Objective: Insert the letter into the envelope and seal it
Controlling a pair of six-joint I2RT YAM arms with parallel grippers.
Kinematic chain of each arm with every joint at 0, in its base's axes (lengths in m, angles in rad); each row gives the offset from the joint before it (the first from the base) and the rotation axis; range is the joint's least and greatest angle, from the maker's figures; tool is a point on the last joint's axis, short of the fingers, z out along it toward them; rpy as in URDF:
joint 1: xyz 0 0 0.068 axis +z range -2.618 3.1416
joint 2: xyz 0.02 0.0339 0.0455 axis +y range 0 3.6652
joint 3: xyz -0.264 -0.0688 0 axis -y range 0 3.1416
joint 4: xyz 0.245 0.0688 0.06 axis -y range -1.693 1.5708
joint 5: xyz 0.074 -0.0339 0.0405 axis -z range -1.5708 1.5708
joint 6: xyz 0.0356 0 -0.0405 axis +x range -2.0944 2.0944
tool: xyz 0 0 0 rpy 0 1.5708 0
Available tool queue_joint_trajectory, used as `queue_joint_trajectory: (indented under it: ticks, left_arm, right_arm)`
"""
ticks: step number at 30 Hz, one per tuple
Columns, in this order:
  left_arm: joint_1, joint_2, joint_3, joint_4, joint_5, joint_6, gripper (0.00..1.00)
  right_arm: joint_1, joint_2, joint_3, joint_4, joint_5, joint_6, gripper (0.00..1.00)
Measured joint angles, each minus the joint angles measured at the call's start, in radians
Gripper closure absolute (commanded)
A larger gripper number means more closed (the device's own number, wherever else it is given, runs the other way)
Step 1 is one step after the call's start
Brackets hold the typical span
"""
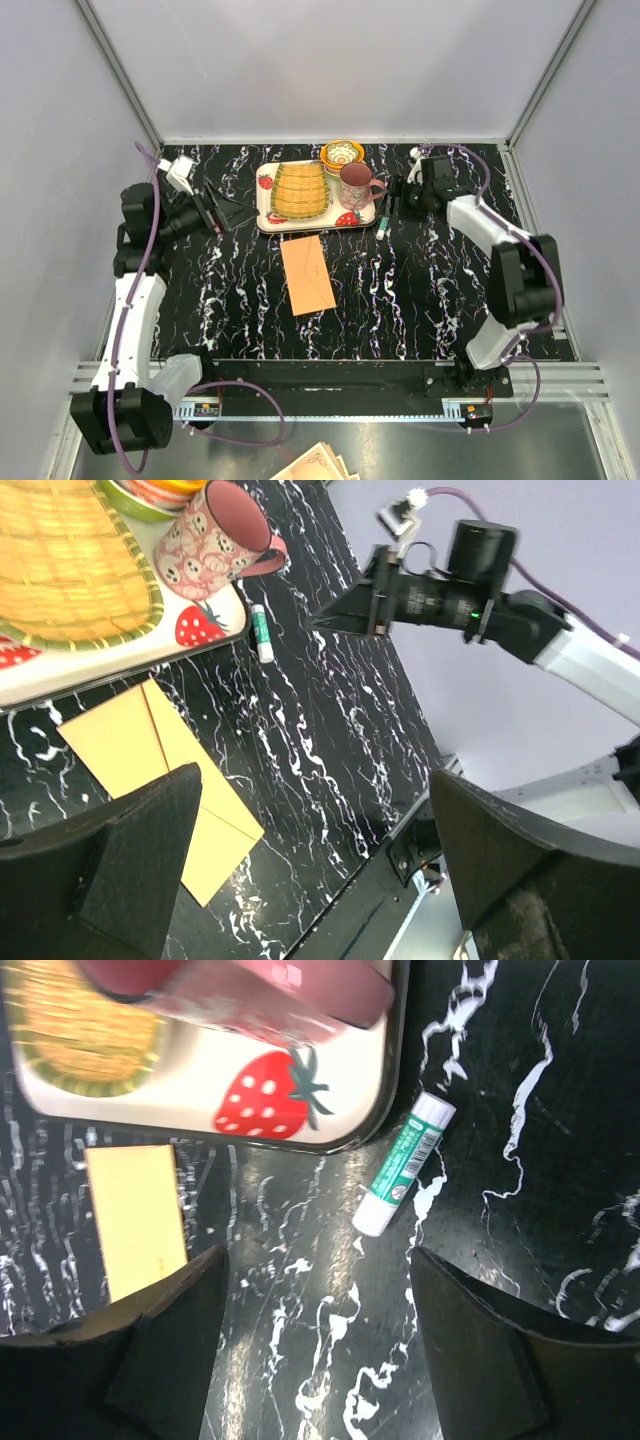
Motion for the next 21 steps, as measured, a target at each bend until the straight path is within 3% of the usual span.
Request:
queue_joint_trajectory:
  ticks: [5,12,17,21]
  left_arm:
    - [0.006,0.073,0.219,-0.282,-0.027,0.177,0.01]
    - [0.009,0.199,0.529,-0.639,-0.265,0.443,0.01]
    - [-0.022,0.154,0.523,-0.699,-0.457,0.570,0.01]
    - [-0.144,0.068,0.374,-0.678,-0.633,0.628,0.01]
  right_arm:
    - [-0.033,-0.224,-0.011,-0.064,-0.013,-0.045,0.16]
    - [-0.180,-0.439,-0.014,-0.210,-0.055,-0.097,0.02]
    - [-0.282,-0.591,-0.031,-0.354,-0.057,-0.127,0.00]
    - [-0.282,-0.767,-0.129,-0.416,-0.008,-0.121,0.00]
